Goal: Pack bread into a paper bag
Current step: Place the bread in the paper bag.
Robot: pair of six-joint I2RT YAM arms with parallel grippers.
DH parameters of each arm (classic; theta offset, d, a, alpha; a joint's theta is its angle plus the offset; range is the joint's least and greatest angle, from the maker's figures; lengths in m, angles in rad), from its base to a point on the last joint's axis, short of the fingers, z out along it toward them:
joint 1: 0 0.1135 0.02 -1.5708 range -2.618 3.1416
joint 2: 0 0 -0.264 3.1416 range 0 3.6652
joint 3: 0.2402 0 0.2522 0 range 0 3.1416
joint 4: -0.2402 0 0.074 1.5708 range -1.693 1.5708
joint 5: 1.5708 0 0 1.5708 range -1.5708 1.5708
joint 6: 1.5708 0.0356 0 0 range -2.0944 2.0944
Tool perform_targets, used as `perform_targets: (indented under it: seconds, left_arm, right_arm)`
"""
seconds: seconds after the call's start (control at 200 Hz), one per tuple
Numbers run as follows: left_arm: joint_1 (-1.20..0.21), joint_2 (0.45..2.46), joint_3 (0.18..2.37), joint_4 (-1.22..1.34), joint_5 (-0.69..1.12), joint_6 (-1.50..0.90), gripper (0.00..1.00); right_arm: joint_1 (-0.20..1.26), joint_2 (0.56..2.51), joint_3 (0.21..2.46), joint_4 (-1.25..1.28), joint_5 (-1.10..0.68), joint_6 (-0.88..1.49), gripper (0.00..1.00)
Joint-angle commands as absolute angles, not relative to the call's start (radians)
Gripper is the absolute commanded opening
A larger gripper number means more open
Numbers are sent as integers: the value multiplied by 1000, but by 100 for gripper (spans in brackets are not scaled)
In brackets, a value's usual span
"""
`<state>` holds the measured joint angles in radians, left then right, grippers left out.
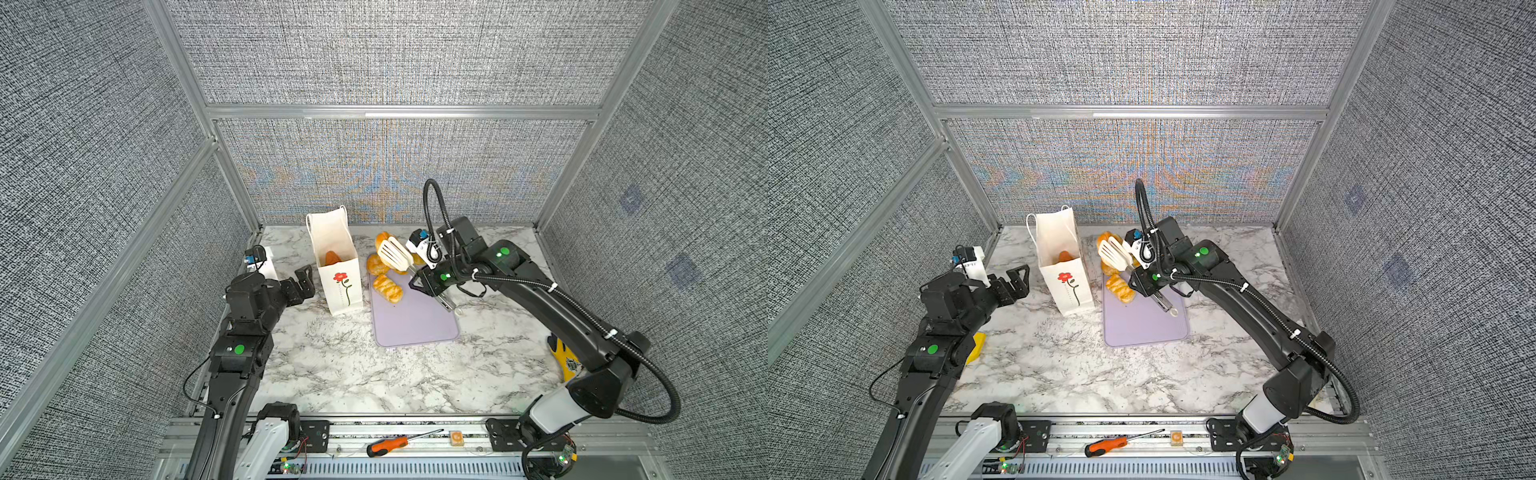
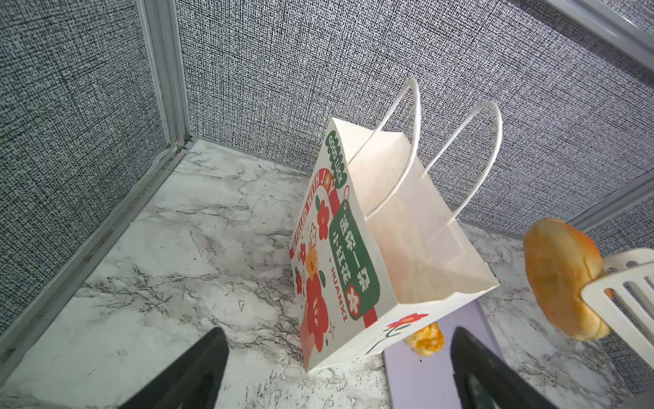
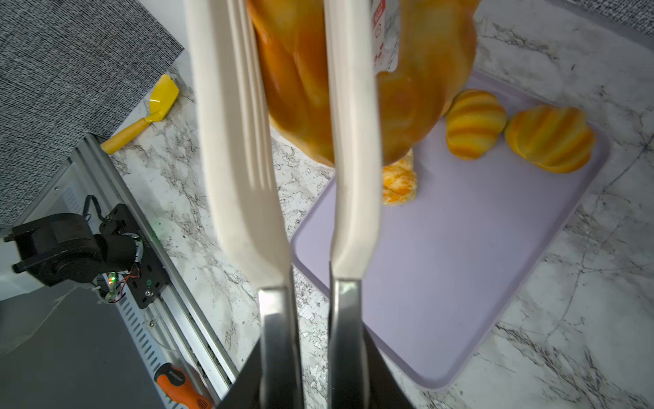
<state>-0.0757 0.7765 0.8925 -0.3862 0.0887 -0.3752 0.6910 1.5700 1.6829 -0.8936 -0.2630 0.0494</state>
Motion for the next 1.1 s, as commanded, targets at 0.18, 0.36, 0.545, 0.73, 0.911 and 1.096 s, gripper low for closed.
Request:
perform_targets:
  seconds: [0.18, 0.36, 0.545, 0.73, 0.911, 1.096]
  left_arm:
    - [-54, 784, 890, -361, 135, -377, 99]
    - [-50, 784, 886, -370, 130, -374, 99]
    - [-50, 784, 886, -377, 129, -367, 99]
    - [-50, 781, 885, -387, 118, -361, 99]
    - [-51, 778, 875, -382, 124, -362, 99]
    - [-51, 771, 873, -388, 122, -359, 99]
  right_arm:
    - [749, 1594, 1786, -808, -341, 66, 31]
    - [789, 1634, 1849, -779, -390, 72, 32]
    - [819, 1706, 1938, -773, -421, 73, 32]
    - [827, 1790, 2027, -768, -425, 71, 32]
    - [797, 1906, 2169, -796, -408, 84, 32]
    - [776, 2005, 2306, -860, -407, 84, 33]
